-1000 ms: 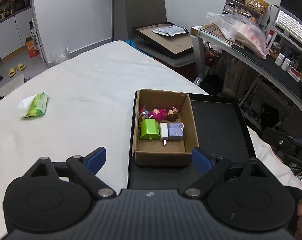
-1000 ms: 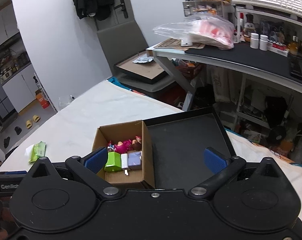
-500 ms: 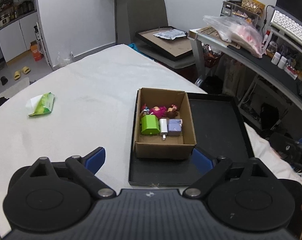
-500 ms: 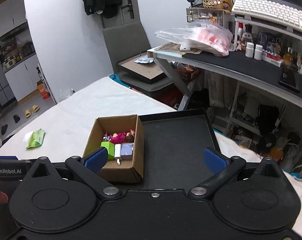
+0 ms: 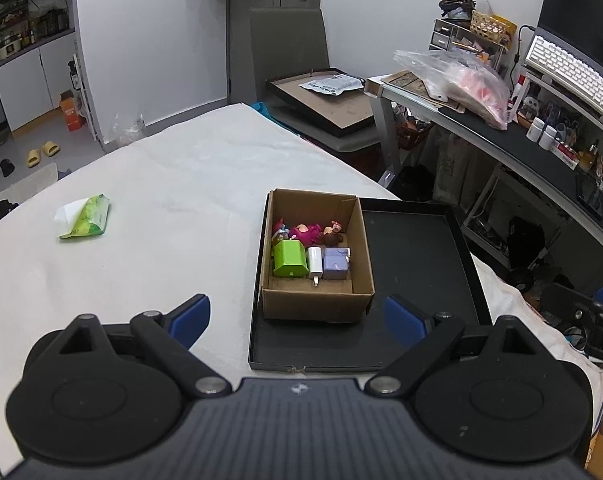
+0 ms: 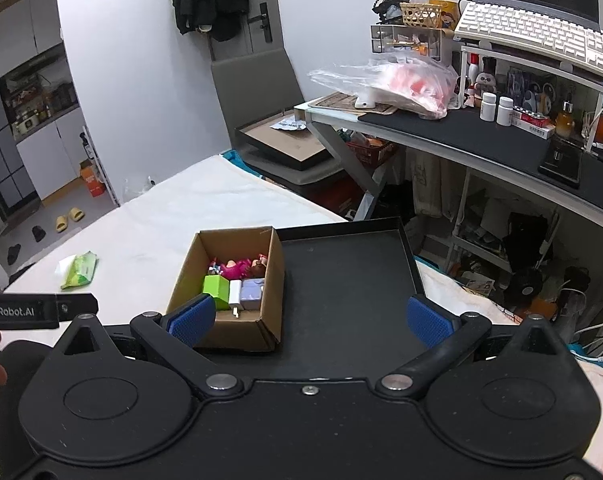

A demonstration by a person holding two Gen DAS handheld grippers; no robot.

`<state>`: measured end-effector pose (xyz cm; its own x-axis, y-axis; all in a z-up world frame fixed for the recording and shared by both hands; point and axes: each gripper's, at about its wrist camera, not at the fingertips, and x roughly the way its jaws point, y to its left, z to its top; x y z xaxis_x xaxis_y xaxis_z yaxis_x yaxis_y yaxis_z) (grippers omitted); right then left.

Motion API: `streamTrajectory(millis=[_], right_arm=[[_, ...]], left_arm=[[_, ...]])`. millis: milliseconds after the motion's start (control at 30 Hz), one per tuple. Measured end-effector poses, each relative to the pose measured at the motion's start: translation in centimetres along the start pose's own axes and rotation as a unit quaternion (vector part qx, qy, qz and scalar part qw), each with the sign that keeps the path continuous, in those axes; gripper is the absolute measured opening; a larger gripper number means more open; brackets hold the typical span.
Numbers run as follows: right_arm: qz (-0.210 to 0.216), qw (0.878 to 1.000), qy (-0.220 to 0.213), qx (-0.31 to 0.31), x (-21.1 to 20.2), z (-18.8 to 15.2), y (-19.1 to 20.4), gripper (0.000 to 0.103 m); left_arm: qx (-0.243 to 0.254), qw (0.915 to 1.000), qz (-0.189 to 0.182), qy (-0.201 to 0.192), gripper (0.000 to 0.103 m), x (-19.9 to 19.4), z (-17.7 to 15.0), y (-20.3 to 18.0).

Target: Organize rigid objects

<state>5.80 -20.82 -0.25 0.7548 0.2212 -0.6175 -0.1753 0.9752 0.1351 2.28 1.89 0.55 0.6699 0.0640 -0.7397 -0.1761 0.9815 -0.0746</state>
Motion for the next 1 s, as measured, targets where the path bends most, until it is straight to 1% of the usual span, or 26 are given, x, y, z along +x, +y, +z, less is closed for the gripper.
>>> streamTrajectory(millis=[133, 233, 400, 600, 700, 1000], right_arm=[[-0.004, 1.000, -0.001, -0.001, -0.5, 0.1, -0.1, 0.103], [-0.002, 1.000, 0.004, 0.013, -0.5, 0.1, -0.3, 0.103], [-0.024, 1.000, 0.005, 0.002, -0.7, 0.0, 0.0, 0.103], [-0.019, 1.000, 0.005, 0.001, -1.1, -0.1, 0.3, 0.103], [-0.008, 1.000, 0.008, 0.001, -1.1, -0.1, 0.5, 0.103], [-0.011, 1.000, 0.007, -0.018, -1.3, -0.2, 1.1, 0.103]], left_arm=[[-0.006, 1.0000, -0.001, -0.001, 0.093, -0.2, 0.0, 0.2], [-0.004, 1.0000, -0.001, -0.001, 0.093, -0.2, -0.1, 0.3], [-0.003, 1.0000, -0.001, 0.000, 0.093, -0.3, -0.3, 0.3], [-0.008, 1.0000, -0.003, -0.001, 0.093, -0.4, -0.5, 0.4], [-0.005, 1.0000, -0.003, -0.001, 0.093, -0.4, -0.6, 0.2], [-0.002, 1.0000, -0.005, 0.005, 0.093, -0.2, -0.9, 0.1]])
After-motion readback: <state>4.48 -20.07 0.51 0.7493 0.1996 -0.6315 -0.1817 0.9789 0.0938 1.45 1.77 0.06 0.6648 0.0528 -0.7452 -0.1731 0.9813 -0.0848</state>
